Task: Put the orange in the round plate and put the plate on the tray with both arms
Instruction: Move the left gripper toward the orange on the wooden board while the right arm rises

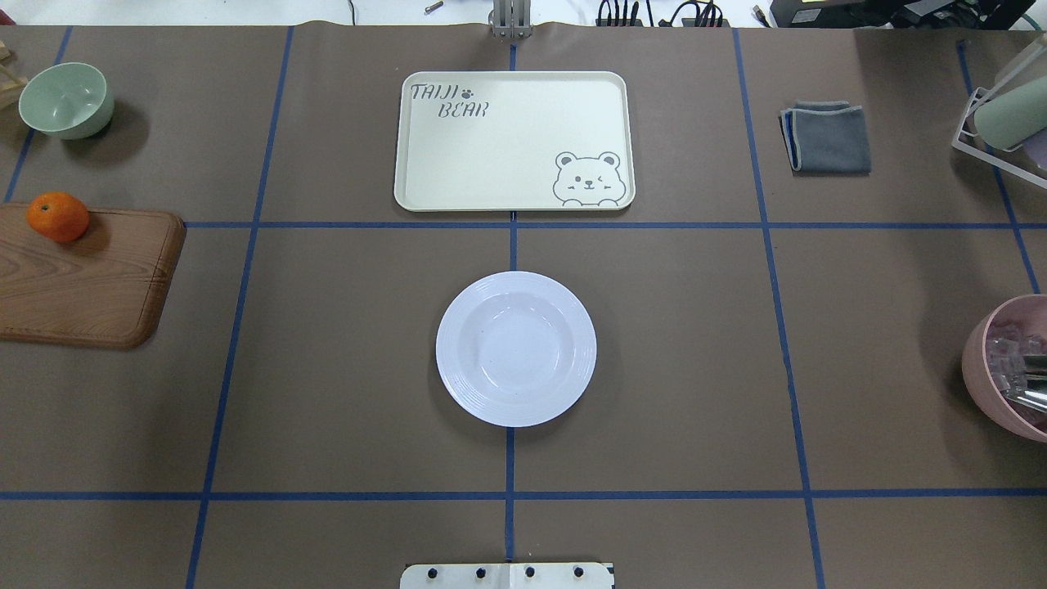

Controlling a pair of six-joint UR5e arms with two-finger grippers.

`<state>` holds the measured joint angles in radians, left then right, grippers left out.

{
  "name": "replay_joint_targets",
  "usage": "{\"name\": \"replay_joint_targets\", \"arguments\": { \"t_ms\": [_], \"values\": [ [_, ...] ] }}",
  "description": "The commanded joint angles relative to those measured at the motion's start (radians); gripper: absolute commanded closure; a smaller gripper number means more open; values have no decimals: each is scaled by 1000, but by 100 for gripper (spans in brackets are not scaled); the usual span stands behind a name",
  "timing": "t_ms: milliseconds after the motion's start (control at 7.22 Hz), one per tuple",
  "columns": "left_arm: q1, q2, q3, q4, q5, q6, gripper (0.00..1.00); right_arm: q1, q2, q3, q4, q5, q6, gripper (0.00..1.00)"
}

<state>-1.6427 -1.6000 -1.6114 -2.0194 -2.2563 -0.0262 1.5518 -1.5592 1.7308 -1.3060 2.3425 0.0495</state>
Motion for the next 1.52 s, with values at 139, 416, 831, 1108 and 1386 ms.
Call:
{"name": "replay_joint_targets", "arguments": {
  "t_ms": [139, 416, 831, 1108, 1386],
  "values": [
    [9, -38, -4, -31, 0, -18, 2, -30, 20, 21, 111, 4, 160, 0],
    [104, -89, 37, -35, 9, -74, 2, -196, 112, 58, 111, 3, 373, 0],
    [249, -91, 54, -59, 7, -289, 2, -453, 152, 124, 105, -217, 706, 0],
    [342, -90, 88, -88, 11, -421, 2, -551, 168, 141, 97, -305, 828, 0],
    [382, -115, 233, -241, 21, -437, 2, -610, 200, 162, 42, -362, 869, 0]
  ]
}}
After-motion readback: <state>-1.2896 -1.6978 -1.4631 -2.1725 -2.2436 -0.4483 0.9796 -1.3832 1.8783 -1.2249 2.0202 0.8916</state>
